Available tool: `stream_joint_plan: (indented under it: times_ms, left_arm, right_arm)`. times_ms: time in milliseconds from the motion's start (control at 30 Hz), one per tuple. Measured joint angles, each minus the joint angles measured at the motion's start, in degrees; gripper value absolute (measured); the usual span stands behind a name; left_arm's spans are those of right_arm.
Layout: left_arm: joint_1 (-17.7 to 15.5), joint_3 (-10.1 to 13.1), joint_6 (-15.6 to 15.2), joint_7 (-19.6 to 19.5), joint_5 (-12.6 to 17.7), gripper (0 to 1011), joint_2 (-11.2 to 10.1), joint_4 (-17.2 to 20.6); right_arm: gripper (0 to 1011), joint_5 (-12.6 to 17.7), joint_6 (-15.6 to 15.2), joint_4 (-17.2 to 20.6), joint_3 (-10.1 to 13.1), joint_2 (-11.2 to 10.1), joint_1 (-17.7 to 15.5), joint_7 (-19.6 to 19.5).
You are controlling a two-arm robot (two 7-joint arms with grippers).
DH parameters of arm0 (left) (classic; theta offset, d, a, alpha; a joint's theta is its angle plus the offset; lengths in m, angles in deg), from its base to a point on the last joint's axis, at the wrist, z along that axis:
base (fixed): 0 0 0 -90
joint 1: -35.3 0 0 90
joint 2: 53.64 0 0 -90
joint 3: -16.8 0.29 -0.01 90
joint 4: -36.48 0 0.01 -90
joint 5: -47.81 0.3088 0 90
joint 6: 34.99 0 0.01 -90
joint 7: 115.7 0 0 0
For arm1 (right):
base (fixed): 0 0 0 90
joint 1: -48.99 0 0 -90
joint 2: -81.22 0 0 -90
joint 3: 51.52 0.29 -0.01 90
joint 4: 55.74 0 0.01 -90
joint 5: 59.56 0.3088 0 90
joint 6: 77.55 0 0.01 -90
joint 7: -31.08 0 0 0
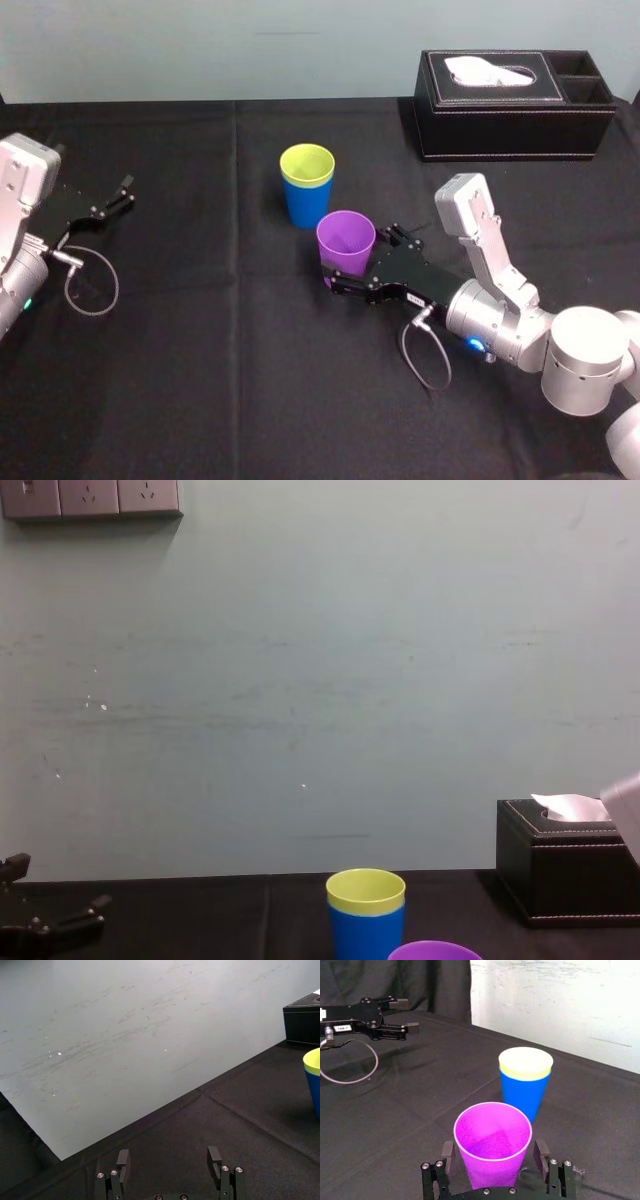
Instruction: Stack the three plastic cups sequentially using one hand.
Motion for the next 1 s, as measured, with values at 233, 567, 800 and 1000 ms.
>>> stream_joint_plan:
  times_ms: [233, 567, 800, 1000]
  left_arm:
    - [0.0, 0.0, 0.0, 0.0, 0.0, 1010, 0.0, 0.0]
    - [0.0, 0.0, 0.0, 0.0, 0.0, 1010, 0.0, 0.0]
    - [0.0, 0.0, 0.0, 0.0, 0.0, 1010, 0.0, 0.0]
    - [0.0, 0.0, 0.0, 0.0, 0.0, 1010, 0.0, 0.0]
  right_arm:
    - [1003, -0.2, 0.2, -0.4, 0.1, 0.2, 0.2, -0.1]
    - [908, -0.1, 0.2, -0.3, 0.1, 0.2, 0.1, -0.1]
    - [752, -0.1, 0.2, -0.2, 0.1, 0.1, 0.1, -0.1]
    - [723, -0.1, 0.2, -0.2, 0.1, 0.1, 0.1, -0.1]
